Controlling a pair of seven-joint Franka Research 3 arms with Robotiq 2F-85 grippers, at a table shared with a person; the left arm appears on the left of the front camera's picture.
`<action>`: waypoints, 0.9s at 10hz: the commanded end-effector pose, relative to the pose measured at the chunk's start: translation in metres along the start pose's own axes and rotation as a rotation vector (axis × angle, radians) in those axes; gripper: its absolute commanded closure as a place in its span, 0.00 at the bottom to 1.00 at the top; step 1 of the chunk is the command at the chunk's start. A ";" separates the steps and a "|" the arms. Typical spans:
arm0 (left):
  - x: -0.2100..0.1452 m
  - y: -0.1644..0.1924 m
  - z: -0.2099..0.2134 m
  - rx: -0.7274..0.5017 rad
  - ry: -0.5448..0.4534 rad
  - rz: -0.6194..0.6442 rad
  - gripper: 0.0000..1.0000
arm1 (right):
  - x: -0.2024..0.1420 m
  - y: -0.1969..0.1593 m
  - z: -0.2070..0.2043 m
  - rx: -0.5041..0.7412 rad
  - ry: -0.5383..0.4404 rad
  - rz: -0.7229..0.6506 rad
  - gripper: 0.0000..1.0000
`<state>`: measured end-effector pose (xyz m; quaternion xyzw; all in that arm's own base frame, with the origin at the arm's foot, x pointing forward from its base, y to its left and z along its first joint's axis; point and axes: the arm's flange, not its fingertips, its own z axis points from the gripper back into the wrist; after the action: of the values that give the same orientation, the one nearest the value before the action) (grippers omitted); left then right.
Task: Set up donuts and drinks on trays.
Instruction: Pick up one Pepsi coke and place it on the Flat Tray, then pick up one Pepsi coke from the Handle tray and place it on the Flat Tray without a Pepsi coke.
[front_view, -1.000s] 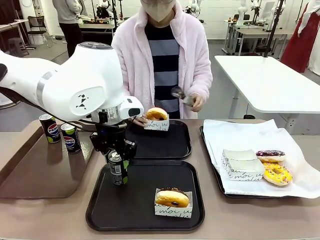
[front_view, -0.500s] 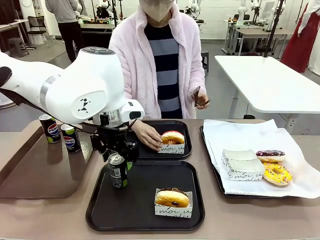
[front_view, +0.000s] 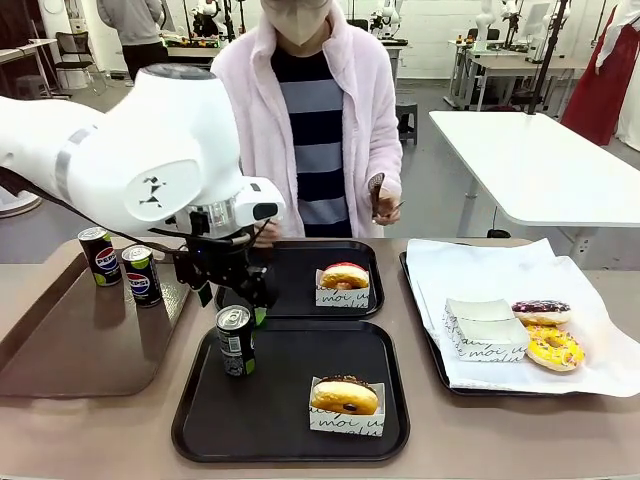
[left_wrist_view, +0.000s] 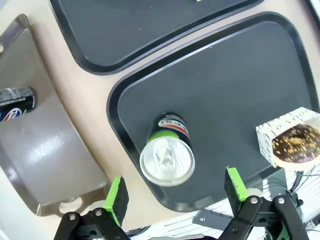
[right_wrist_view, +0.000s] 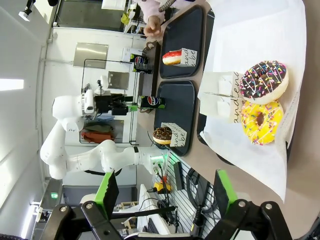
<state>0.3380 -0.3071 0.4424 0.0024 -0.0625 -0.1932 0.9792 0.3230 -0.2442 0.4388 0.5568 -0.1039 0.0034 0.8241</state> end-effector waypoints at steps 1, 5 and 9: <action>-0.037 0.000 0.031 -0.011 -0.051 -0.039 0.00 | -0.002 0.000 0.000 -0.005 -0.001 0.001 0.00; -0.082 0.017 0.062 -0.019 -0.119 -0.048 0.00 | -0.002 0.000 0.000 -0.005 -0.001 0.001 0.00; -0.076 0.014 0.069 0.000 -0.126 -0.030 0.00 | -0.002 0.000 0.000 -0.005 -0.001 0.001 0.00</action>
<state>0.2636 -0.2574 0.5002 -0.0091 -0.1242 -0.2017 0.9715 0.3231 -0.2440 0.4386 0.5569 -0.1036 0.0035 0.8241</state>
